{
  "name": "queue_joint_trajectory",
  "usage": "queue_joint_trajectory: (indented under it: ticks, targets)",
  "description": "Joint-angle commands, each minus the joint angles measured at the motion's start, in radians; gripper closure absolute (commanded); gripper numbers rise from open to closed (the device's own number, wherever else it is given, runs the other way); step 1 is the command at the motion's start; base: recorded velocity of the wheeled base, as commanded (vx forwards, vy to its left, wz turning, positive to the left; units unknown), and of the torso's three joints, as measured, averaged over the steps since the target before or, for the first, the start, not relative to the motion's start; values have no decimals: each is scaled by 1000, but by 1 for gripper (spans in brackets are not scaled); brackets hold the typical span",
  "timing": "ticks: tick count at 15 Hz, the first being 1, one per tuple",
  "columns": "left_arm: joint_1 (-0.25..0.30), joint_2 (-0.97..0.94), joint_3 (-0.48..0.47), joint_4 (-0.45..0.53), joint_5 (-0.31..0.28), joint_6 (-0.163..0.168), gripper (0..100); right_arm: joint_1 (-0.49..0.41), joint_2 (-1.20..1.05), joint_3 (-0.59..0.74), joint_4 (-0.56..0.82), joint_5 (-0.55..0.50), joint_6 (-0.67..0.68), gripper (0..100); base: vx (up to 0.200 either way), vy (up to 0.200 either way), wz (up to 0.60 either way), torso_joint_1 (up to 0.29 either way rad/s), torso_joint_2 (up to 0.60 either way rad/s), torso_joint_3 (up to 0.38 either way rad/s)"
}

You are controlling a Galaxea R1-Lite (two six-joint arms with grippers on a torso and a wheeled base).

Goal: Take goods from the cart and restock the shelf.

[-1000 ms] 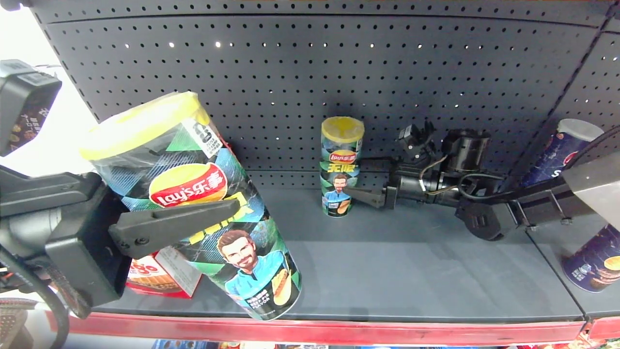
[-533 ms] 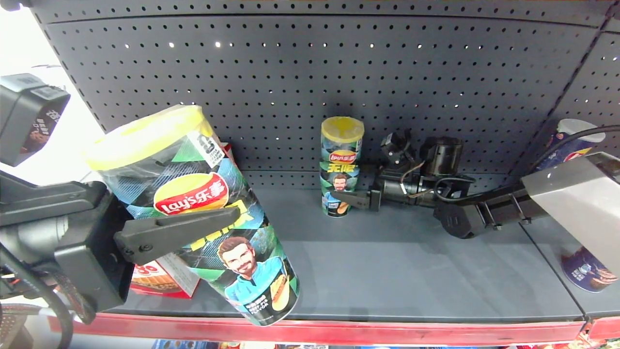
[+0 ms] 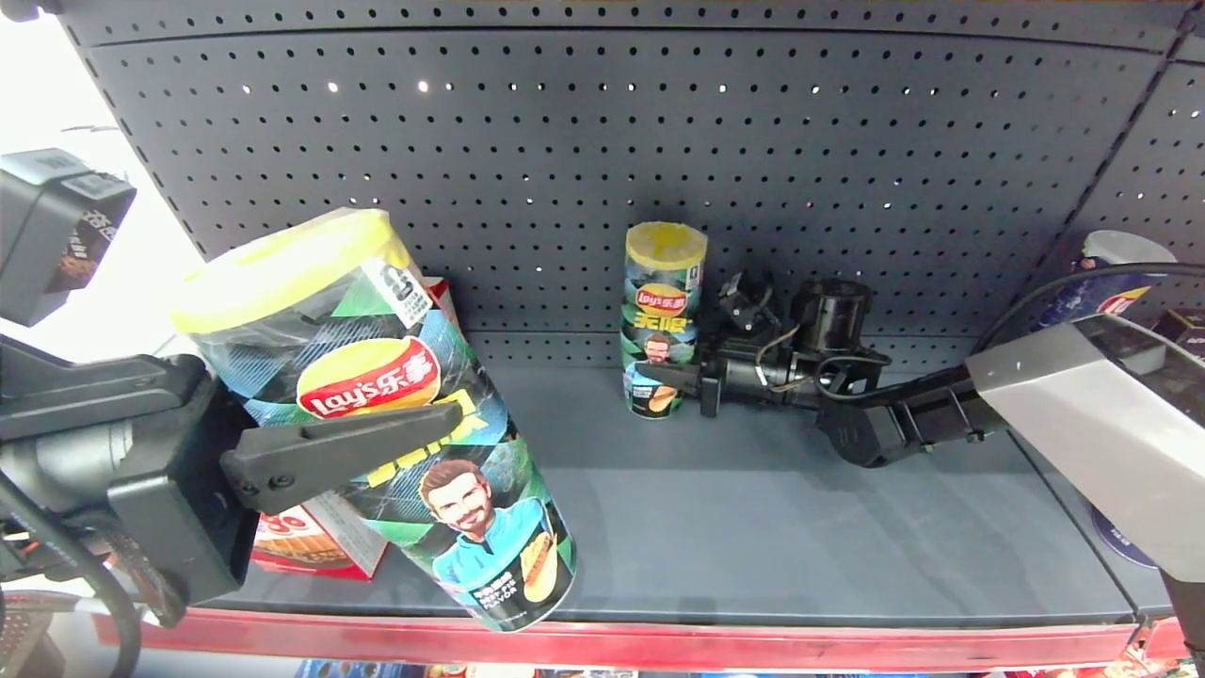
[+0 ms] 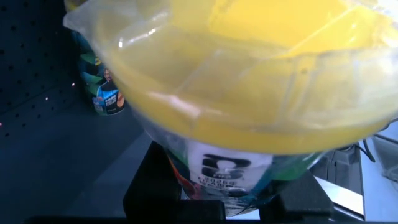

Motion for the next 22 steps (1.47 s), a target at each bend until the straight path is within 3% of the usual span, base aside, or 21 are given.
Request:
queue_joint_trajectory:
  ticks: [1,7,12,13,16,20,22]
  targets:
    - [0,-1,-2,-1,0,-1,100,1,6,-2,3,-2,-1,100,0,0,0,0,0,0]
    - [0,-1,2,-1,0,-1,100,3,-30,22,-5,-2,-1,100,0,0,0,0,0,0]
    - [-2,-8,3,1,0,-1,100,21,-187,185,-48,5,1,100,0,0,0,0,0,0]
    - [-2,-14,20,-1,0,1,100,39,-276,315,-77,8,1,100,0,0,0,0,0,0]
    - [-2,-28,28,1,1,-1,100,53,-383,520,-143,31,2,100,0,0,0,0,0,0]
    - [0,-39,45,1,4,-1,100,96,-488,737,-226,36,36,100,0,0,0,0,0,0]
    - [0,-39,51,1,4,-1,100,104,-491,786,-264,35,39,100,0,0,0,0,0,0]
